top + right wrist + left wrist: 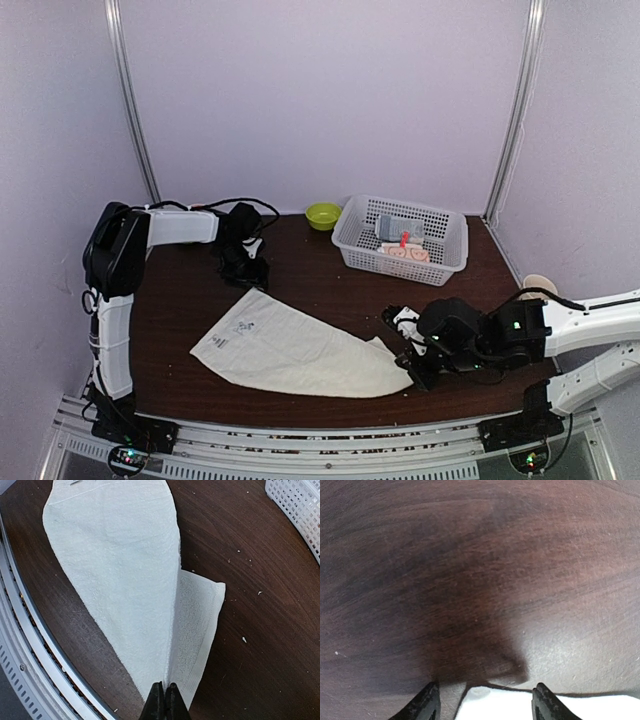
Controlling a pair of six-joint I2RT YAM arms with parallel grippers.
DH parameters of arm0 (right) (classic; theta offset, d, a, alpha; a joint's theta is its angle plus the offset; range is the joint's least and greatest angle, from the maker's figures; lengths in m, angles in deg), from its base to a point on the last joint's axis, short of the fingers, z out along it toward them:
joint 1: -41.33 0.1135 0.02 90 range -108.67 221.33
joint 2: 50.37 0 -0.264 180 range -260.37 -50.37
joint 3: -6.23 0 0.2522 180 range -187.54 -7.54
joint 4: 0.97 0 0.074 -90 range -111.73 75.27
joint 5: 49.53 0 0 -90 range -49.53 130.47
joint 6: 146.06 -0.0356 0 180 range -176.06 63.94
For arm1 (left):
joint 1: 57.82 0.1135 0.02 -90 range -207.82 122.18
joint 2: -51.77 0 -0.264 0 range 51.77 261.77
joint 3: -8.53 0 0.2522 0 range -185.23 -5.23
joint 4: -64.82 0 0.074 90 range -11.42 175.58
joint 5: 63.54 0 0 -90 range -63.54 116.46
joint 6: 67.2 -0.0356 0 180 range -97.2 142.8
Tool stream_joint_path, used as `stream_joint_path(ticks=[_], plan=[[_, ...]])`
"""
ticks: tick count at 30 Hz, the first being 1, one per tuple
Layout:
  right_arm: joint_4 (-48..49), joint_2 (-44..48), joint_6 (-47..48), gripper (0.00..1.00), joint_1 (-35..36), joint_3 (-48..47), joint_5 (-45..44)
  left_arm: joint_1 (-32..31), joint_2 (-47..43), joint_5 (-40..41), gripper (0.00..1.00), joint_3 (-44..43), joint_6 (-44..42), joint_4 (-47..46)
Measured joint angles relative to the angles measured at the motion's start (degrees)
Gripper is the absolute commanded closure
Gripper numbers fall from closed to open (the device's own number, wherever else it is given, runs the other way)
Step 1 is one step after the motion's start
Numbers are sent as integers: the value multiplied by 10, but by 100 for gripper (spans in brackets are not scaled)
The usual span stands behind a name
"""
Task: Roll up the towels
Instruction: Flatten out the towel at the center of the board.
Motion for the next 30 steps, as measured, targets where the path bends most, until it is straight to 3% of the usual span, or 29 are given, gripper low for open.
stream_joint_path(ticks=[7, 15, 30], plan=[[-8, 3, -1, 100, -1, 0, -1, 4, -2, -12, 38, 1, -53, 17], [-15, 20, 0, 100, -8, 0, -2, 11, -2, -17, 51, 0, -101, 32], [-19, 20, 2, 100, -17, 0, -3, 4, 18, -6, 52, -31, -128, 66]])
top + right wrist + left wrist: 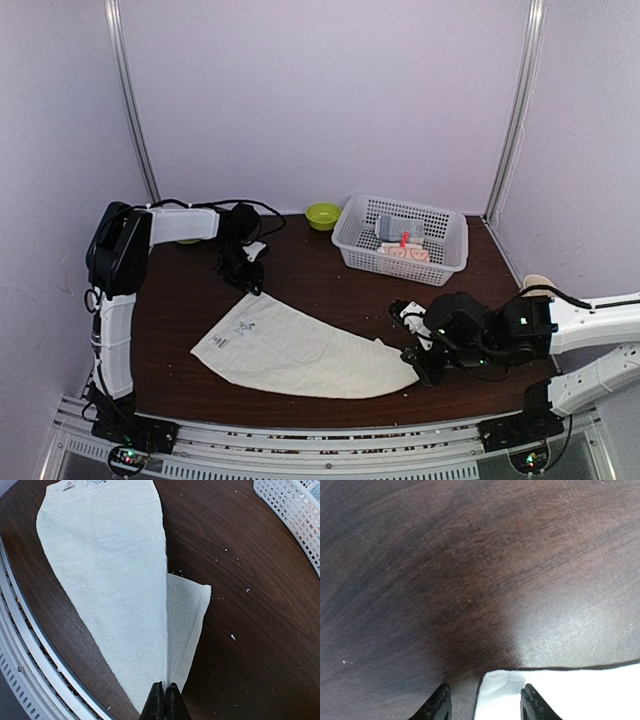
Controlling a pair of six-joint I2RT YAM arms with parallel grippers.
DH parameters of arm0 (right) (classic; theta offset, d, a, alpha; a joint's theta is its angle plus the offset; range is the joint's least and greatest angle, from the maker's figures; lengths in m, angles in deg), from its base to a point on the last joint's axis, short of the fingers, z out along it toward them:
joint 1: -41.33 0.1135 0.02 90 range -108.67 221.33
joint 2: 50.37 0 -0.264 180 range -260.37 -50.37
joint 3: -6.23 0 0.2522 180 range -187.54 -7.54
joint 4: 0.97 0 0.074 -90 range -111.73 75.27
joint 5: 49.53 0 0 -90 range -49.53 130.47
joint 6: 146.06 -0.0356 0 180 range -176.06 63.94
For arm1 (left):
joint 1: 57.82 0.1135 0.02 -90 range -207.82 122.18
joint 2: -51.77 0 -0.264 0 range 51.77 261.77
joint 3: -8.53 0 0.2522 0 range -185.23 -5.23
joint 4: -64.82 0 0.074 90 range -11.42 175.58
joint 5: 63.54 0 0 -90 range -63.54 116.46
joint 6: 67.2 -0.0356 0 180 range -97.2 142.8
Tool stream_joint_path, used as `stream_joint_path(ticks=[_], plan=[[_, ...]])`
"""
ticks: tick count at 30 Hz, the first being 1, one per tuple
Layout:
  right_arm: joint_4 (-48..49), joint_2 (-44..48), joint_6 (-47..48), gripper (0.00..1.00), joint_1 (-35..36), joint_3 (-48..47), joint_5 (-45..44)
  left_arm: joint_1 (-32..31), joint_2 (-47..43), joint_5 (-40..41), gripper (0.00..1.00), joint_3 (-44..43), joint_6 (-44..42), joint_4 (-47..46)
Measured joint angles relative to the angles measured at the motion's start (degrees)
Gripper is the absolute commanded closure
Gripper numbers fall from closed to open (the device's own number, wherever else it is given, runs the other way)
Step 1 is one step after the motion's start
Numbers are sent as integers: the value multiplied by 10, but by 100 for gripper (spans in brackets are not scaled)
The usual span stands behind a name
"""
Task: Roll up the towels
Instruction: Flatten out the towel at the center of the board.
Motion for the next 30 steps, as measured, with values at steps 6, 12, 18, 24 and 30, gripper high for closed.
stream_joint_path(ticks=[6, 12, 18, 24, 30], plan=[[0, 0, 3, 100, -1, 0, 0, -21, 1, 47, 56, 2, -2, -1], [-1, 0, 4, 100, -2, 0, 0, -40, 10, 53, 80, -12, 1, 5], [-5, 0, 4, 100, -2, 0, -2, -54, 12, 58, 100, -13, 1, 5], [-8, 1, 3, 100, -3, -2, -10, -60, -10, 69, 100, 20, 7, -21], [-30, 28, -2, 100, -34, -59, -59, -57, -91, 79, 100, 87, 53, -7]])
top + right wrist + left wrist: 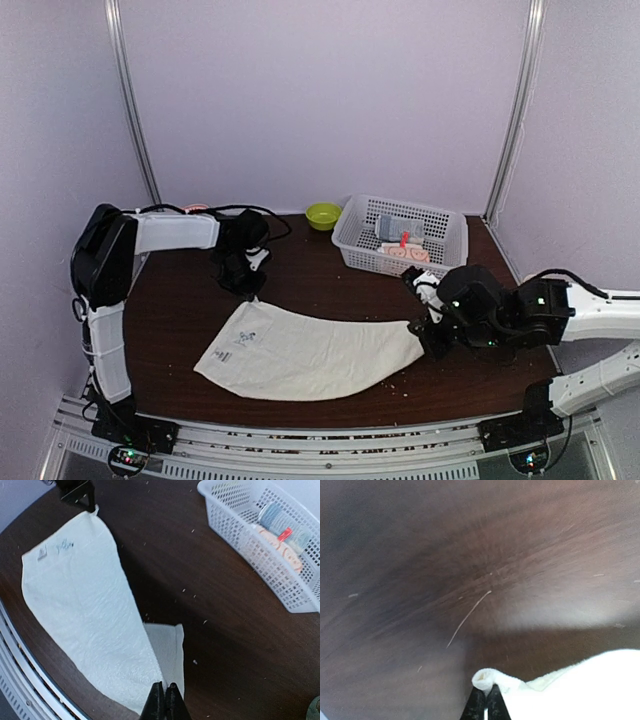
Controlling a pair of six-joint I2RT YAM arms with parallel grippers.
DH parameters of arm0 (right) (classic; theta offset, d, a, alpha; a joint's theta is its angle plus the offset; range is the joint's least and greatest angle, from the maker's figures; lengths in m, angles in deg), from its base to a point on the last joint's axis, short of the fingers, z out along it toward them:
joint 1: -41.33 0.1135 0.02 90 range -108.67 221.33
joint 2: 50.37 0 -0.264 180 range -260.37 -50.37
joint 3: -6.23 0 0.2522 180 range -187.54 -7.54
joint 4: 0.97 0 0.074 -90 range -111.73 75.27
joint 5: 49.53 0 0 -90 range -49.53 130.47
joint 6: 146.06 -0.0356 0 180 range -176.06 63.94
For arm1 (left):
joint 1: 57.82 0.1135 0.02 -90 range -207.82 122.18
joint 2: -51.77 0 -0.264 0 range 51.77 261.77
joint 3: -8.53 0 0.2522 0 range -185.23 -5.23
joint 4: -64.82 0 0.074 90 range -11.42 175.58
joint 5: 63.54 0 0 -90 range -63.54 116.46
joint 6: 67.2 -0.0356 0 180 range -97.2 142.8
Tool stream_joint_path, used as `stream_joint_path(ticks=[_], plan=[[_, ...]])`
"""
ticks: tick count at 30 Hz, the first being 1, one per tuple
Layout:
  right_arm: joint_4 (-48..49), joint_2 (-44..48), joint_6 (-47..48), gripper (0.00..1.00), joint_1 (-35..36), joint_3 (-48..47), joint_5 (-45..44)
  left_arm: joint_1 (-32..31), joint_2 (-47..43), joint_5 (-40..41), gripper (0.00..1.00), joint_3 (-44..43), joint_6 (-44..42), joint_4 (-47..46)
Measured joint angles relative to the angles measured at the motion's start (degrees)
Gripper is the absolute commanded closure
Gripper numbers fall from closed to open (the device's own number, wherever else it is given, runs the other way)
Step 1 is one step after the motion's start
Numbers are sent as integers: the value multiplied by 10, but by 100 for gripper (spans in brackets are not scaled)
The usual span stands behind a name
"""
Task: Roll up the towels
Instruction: Flatten out the towel at the center of the board.
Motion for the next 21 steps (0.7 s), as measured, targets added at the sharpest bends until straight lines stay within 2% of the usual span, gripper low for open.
stream_joint_path(ticks=[4, 8, 11, 16, 21], plan=[[-2, 39, -9, 100, -49, -60, -29, 2, -160, -2, 100, 33, 32, -10], [5, 72, -11, 100, -82, -89, -37, -8, -358, -8, 100, 76, 59, -75], [3, 77, -5, 100, -86, -92, -35, -25, -492, -18, 100, 143, 75, -119], [-12, 93, 22, 100, -87, -92, 3, -55, -633, -40, 100, 263, 88, -144], [-38, 162, 46, 100, -87, -94, 87, -88, -751, -87, 100, 337, 104, -144]])
